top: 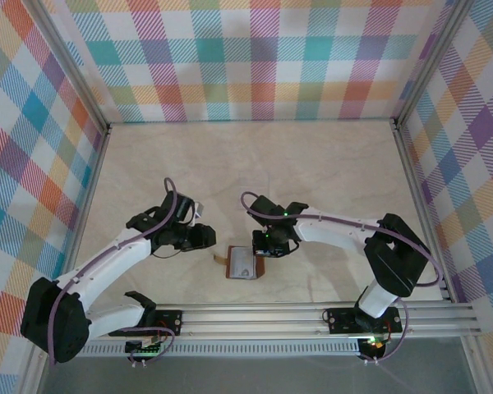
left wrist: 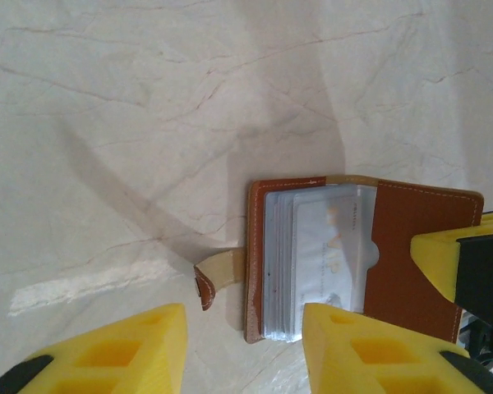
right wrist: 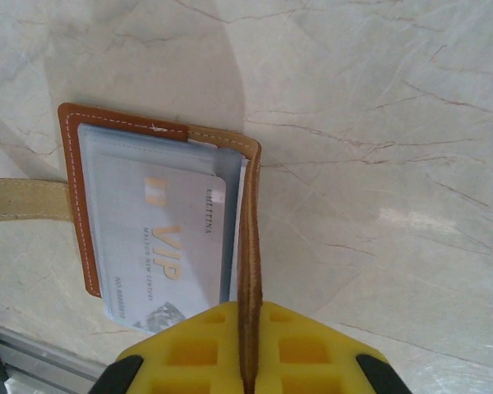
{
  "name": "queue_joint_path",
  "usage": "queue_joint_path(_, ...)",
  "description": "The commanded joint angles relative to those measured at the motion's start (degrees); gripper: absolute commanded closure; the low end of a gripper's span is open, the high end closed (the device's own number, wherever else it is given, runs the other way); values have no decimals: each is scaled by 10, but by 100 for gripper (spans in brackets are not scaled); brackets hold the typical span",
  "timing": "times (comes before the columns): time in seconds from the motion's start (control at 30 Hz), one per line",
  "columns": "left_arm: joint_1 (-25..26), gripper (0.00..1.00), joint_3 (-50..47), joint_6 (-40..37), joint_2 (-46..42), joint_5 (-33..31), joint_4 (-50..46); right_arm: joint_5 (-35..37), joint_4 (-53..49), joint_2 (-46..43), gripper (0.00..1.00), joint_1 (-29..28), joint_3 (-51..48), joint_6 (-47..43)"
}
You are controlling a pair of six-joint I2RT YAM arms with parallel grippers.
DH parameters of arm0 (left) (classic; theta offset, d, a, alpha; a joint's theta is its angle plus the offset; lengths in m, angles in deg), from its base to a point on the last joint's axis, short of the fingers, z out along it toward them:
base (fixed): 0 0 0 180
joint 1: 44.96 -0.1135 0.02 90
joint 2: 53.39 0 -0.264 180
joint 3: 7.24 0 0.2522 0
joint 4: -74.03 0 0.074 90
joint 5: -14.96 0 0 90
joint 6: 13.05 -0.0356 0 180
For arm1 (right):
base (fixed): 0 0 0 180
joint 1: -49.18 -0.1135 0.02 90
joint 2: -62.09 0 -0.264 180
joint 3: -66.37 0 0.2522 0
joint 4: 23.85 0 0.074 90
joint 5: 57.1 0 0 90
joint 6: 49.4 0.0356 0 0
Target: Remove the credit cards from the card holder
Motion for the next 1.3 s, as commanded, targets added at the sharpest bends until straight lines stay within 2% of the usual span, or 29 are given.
queue_joint_path(0.0, -6, 56, -6, -4, -25, 2, -24, -30, 35, -22, 100, 1, -19, 1)
queue_joint_path(0.17, -6, 56, -9, 10, -42, 10, -11, -54, 72, -30, 100, 1, -38, 6)
queue_joint_path(0.4, 16, 65, 5, 35, -19, 30, 19, -101, 166, -27, 100, 1, -77, 28)
queue_joint_path(0.6, 61, 72, 18, 46, 53, -4, 32, -110, 211, -29, 100, 1, -93, 44)
queue_joint_path(0.73, 67, 76, 17, 47, 106, 1, 54, -105, 237, -38, 100, 2, -105, 58)
queue_joint_path(0.97, 67, 77, 35, 26, 173, 3, 62, -107, 249, -26, 100, 20, -105, 64)
queue_joint_path(1.07, 67, 74, 21, 26, 183, 24, 84, -117, 249, -12, 100, 30, -95, 48)
queue_joint_path(1.27, 67, 69, 11, 8, 194, 15, 79, -132, 221, 19, 100, 48, -64, 15)
